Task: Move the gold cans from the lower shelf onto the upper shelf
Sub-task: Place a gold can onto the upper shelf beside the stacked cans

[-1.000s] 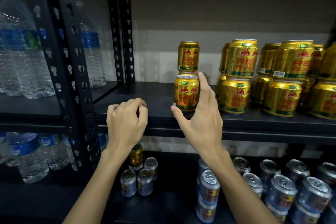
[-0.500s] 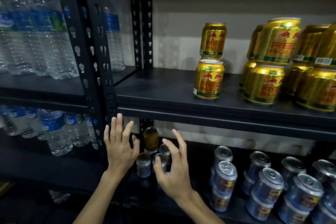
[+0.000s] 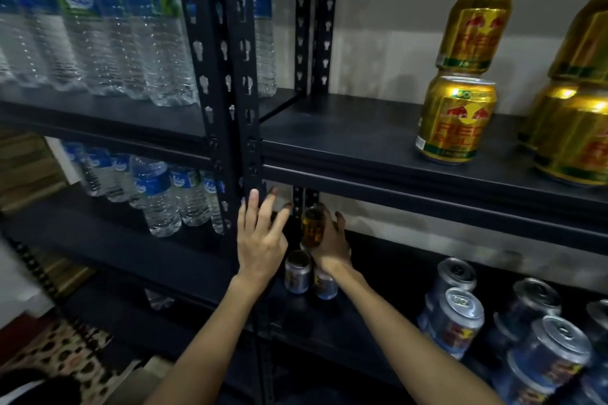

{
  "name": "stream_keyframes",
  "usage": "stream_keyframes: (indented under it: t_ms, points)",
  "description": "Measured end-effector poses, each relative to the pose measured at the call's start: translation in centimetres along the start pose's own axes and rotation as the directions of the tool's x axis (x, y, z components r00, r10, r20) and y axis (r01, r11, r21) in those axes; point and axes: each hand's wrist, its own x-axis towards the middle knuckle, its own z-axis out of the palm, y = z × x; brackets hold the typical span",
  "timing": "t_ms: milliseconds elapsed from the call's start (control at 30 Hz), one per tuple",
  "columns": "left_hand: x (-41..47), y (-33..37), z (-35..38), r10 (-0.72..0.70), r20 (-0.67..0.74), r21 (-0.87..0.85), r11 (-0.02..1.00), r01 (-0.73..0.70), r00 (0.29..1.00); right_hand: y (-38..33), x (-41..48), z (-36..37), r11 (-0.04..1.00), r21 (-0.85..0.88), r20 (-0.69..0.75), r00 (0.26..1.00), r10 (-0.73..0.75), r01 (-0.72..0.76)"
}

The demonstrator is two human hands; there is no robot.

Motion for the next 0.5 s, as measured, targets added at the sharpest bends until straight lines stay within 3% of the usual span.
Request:
stream_keyframes:
  t_ms: [200,500]
  points:
    - [-0.1,0.1,0.1,-0.004,-0.016,-0.018,1.000,0.004,1.000,0.2,0.9,1.3,0.994,0.107,-0.053,0.998,-0.034,0.039]
    - [-0.1,0.2,0.2,-0.022,-0.047,-0.046,0.999,0.020,0.999,0.6,1.2,1.5,0.997,0.045,-0.078,0.996,-0.053,0.057]
